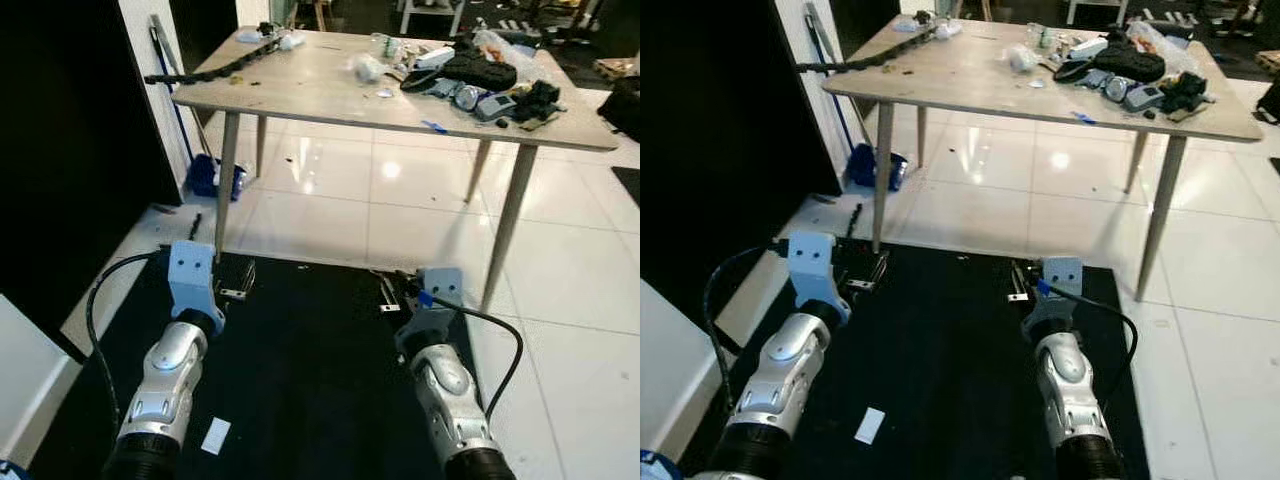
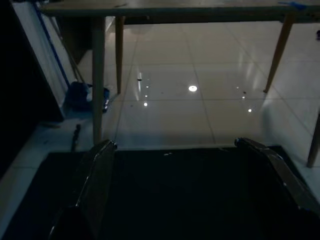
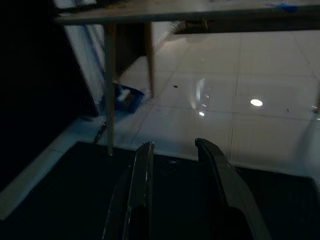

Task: Picking trash to rubbish bin

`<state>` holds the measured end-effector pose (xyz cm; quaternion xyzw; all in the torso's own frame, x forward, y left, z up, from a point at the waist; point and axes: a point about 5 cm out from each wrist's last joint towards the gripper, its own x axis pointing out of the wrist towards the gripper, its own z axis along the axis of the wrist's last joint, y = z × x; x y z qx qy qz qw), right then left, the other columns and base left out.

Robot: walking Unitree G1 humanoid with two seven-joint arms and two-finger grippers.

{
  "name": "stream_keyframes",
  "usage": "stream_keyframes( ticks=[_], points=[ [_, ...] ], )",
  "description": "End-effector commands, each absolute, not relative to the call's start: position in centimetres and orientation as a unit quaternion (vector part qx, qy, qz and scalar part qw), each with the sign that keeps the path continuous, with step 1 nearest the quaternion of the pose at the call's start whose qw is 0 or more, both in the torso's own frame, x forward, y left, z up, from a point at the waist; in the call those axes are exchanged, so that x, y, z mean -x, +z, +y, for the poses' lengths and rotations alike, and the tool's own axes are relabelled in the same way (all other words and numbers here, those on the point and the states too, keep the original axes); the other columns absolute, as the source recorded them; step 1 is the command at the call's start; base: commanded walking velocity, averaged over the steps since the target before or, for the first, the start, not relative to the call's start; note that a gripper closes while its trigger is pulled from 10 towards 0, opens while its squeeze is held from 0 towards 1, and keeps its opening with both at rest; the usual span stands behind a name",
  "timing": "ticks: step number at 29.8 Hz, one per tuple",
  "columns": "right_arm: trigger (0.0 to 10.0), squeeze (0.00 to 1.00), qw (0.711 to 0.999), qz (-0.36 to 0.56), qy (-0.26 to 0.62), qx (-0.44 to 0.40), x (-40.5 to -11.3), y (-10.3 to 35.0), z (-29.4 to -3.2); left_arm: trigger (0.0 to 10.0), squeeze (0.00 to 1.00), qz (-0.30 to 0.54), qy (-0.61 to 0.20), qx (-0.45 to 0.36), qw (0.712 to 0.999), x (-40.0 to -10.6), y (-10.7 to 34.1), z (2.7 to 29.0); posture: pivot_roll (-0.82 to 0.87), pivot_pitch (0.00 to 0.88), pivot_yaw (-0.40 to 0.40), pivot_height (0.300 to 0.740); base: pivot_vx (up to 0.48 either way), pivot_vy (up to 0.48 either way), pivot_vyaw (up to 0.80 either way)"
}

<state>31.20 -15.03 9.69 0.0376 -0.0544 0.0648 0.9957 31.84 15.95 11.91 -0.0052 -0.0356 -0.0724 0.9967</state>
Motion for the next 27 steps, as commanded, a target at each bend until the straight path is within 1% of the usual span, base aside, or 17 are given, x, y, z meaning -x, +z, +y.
stream_keyframes(
  ticks=[1,14,21,27],
  points=[
    [10.0,0.0,0.996,-0.048,0.058,-0.041,-30.99,9.3,-15.25,10.0,0.0,-0.026,-0.074,0.0,0.997,-31.67,11.45,16.08,0.03,0.1,0.039,0.74,0.292,0.0,0.0],
    [10.0,0.0,0.997,-0.043,0.057,-0.042,-30.94,9.16,-15.35,10.0,0.0,-0.024,-0.075,0.0,0.997,-31.68,11.37,15.97,0.03,0.106,0.039,0.74,0.293,0.0,0.0],
    [10.0,0.0,0.997,-0.041,0.057,-0.04,-31.0,9.14,-15.37,10.0,0.0,-0.024,-0.073,0.001,0.997,-31.7,11.39,16.0,0.03,0.113,0.037,0.74,0.293,0.0,-0.77],
    [10.0,0.0,0.997,-0.043,0.055,-0.039,-31.13,9.27,-15.4,10.0,0.0,-0.024,-0.072,0.001,0.997,-31.77,11.46,15.98,0.03,0.117,0.037,0.74,0.296,0.0,0.0]
  ],
)
